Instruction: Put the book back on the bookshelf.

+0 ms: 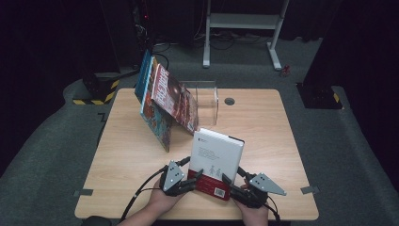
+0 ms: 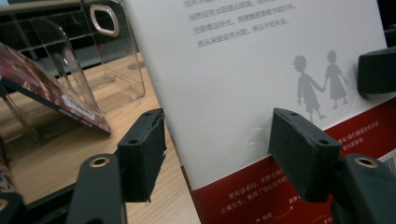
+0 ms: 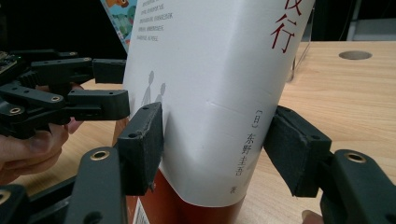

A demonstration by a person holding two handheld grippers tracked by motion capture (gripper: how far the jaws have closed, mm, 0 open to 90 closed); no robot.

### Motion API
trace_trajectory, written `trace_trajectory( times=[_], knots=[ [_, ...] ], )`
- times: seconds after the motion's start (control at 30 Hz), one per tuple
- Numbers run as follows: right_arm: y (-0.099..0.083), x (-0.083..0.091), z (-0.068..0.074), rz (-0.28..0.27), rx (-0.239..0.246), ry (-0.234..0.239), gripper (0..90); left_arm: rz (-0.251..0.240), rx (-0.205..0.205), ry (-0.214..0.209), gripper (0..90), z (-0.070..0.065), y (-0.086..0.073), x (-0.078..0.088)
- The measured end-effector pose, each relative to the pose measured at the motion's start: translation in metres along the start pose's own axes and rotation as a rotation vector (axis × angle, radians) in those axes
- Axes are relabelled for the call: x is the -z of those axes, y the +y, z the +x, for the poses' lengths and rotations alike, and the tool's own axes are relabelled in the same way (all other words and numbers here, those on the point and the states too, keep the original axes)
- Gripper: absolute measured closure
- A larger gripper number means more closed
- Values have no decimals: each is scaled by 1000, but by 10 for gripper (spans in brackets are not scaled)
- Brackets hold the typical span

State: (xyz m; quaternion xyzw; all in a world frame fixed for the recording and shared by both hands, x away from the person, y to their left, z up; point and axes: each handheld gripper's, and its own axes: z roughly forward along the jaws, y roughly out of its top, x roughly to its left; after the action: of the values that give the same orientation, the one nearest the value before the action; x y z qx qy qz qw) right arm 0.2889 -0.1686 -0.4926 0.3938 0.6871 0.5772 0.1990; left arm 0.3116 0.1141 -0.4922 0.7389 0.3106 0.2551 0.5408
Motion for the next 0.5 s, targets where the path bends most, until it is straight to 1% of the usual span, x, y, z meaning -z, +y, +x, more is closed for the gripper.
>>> trace_trajectory(
  times=[0.03, 0.07, 0.1, 0.13, 0.17, 0.2, 0.27, 0.3, 0.33, 0.4, 0.43, 0.5],
  knots=[
    [0, 0, 0, 1, 1, -1, 385, 9, 30, -5, 288, 3, 0, -1],
    [0, 0, 0, 0, 2, -1, 385, 15, 38, -12, 271, 5, 1, -2],
    [0, 0, 0, -1, 3, 0, 385, 19, 56, -20, 261, 7, 1, -3],
    [0, 0, 0, -1, 4, 1, 386, 19, 56, -20, 243, 7, 1, -3],
    [0, 0, 0, -4, 9, 2, 386, 34, 95, -49, 219, 11, 1, -5],
    [0, 0, 1, -5, 15, 2, 386, 40, 112, -65, 205, 13, 1, -6],
    [0, 0, 2, -2, 29, 1, 386, 46, 133, -89, 174, 15, 0, -8],
    [0, -1, 3, 4, 38, 2, 387, 53, 132, -102, 165, 17, 0, -9],
    [-1, -1, 4, 9, 48, 1, 389, 54, 142, -116, 155, 18, 0, -10],
    [-1, -2, 6, 8, 74, 2, 390, 59, 151, -148, 144, 19, 0, -11],
    [-1, -2, 8, 9, 84, 1, 392, 62, 149, -156, 142, 19, 0, -12],
    [-1, -3, 9, 9, 94, 5, 399, 65, 133, -157, 147, 18, 1, -12]
  ],
)
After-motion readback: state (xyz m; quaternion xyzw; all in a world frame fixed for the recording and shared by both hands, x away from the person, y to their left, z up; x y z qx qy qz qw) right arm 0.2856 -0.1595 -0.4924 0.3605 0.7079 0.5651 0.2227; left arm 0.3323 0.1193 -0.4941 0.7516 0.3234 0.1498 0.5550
